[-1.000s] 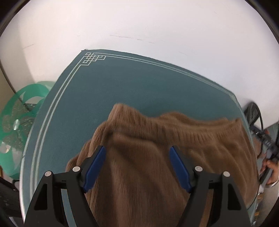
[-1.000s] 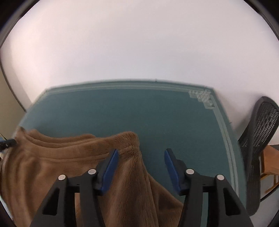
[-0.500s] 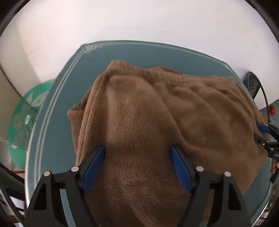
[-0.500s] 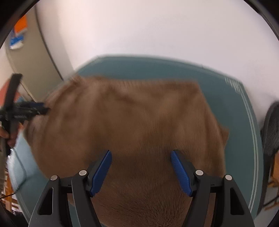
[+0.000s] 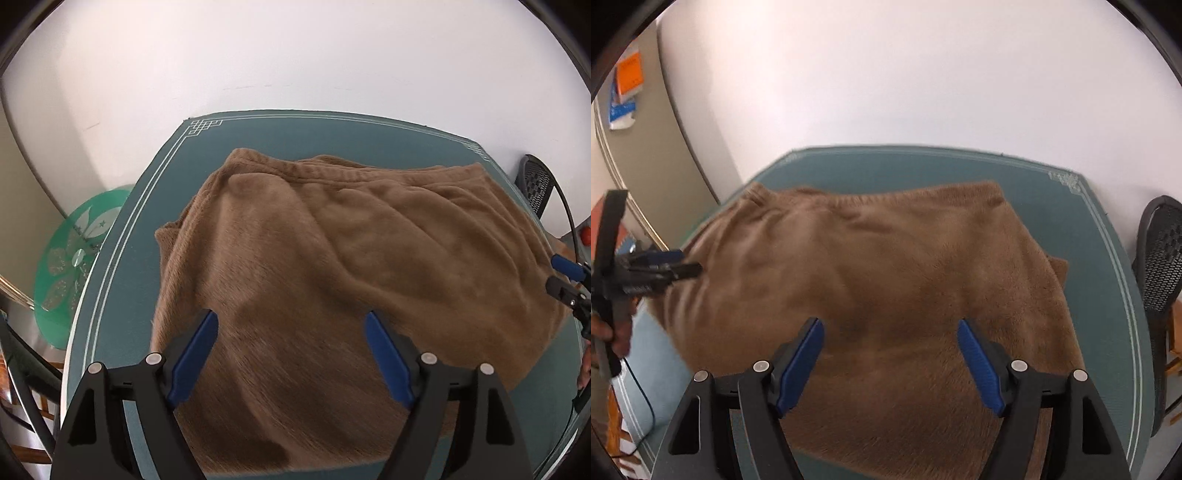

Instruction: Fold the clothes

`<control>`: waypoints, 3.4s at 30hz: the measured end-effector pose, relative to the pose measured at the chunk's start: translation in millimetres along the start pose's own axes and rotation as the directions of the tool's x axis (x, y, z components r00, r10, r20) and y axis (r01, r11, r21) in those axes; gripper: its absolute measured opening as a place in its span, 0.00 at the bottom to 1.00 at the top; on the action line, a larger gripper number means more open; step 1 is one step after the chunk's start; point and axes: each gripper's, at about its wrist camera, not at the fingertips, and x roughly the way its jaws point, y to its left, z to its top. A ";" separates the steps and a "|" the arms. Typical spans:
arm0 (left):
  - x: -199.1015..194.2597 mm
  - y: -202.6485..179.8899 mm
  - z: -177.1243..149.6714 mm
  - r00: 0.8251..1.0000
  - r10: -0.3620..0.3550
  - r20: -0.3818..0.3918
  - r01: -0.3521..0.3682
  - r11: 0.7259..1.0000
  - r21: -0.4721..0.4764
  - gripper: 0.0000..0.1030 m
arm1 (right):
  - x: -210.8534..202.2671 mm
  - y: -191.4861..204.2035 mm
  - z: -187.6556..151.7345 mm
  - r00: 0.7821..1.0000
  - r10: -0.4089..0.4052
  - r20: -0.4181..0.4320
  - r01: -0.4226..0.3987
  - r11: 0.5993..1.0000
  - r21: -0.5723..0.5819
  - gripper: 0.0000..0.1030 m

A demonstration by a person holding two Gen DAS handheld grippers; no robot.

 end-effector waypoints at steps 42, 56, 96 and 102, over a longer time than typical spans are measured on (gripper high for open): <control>21.5 -11.5 -45.8 0.992 0.072 0.104 -0.073 0.997 0.008 0.99 | 19.7 12.6 -48.9 0.995 -0.103 0.012 0.104 0.994 -0.031 0.86; 22.3 -9.9 -43.9 0.994 0.062 0.090 -0.062 0.998 -0.001 1.00 | -63.4 -74.6 -94.3 0.996 0.021 0.085 -0.045 0.958 0.282 0.92; 16.5 -1.9 -49.0 0.994 0.051 0.102 -0.048 0.998 -0.029 1.00 | -14.7 -83.5 -82.9 0.982 -0.086 0.166 -0.031 0.801 0.598 1.00; 15.1 0.6 -50.1 0.994 0.039 0.106 -0.036 0.999 -0.031 1.00 | -14.7 -85.0 -83.9 0.982 -0.082 0.173 -0.040 0.797 0.602 1.00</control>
